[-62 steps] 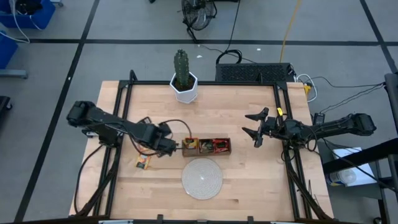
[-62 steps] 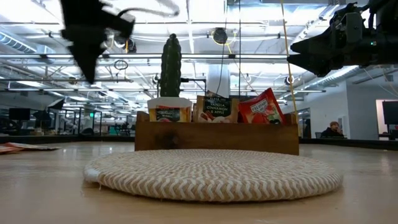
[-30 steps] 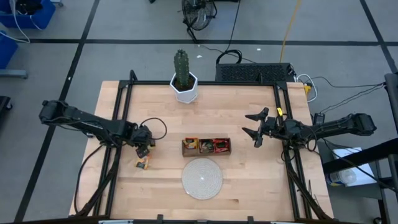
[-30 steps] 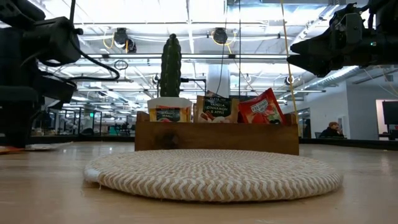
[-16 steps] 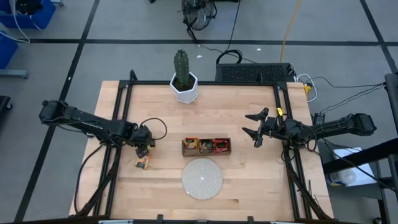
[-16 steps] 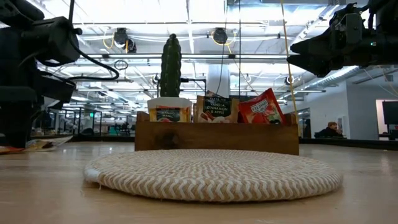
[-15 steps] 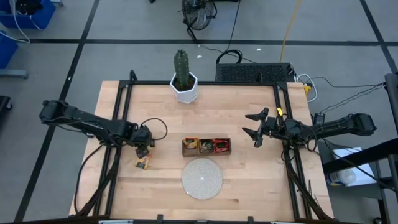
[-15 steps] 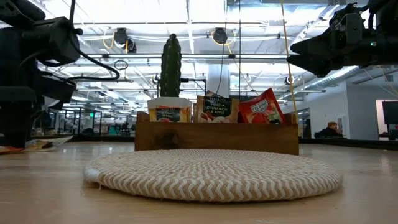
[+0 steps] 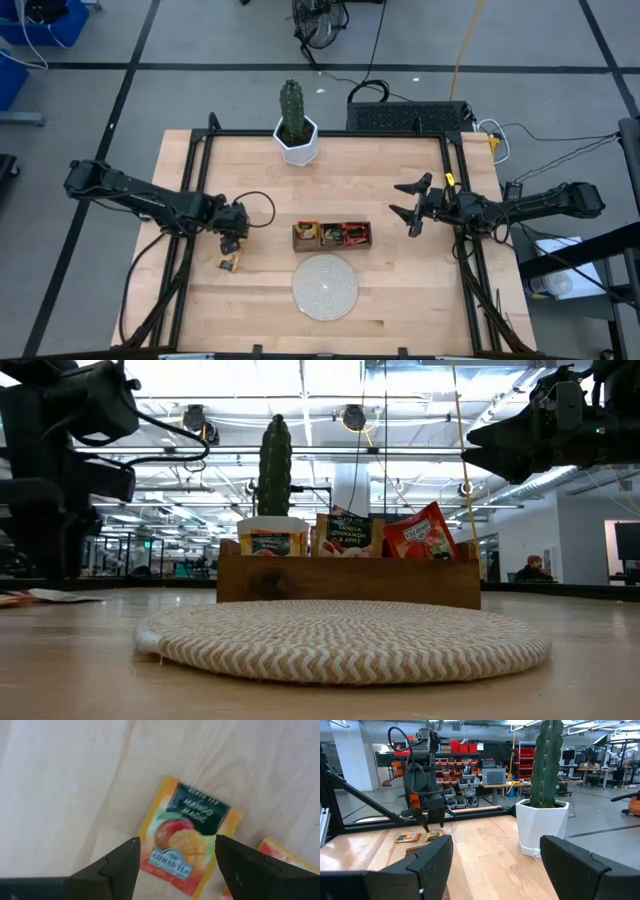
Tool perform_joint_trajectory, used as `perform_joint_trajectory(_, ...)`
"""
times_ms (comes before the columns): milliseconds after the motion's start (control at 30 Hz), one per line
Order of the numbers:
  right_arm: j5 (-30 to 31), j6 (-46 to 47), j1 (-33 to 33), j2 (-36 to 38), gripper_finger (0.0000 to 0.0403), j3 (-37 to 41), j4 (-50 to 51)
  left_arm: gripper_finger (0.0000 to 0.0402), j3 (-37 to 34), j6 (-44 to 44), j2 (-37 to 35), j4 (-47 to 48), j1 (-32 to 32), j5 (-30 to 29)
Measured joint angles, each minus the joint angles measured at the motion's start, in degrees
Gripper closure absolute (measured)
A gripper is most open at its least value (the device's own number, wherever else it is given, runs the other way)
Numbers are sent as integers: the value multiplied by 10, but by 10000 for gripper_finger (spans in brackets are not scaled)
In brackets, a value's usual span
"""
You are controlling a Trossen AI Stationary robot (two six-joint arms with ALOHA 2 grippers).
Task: Pick & Place Tea
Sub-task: Put the yellow tea bag into the left section of the wooden organizer
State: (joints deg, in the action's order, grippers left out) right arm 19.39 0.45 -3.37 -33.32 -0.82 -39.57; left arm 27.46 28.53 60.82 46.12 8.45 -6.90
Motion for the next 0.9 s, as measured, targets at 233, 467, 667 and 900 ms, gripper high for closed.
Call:
perform_joint_trajectory(233,0,0,0,0,124,0,0,147,-16,17,25,-7,0,-3)
perform_joint_trajectory(467,0,0,0,0,125,0,0,147,-27,14,87,-54,-1,13)
perform_joint_trajectory(667,0,0,0,0,124,0,0,147,-31,60,84,-88,-1,6)
perform_joint_trajectory(900,0,0,0,0,124,0,0,226,-33,111,84,-101,0,18)
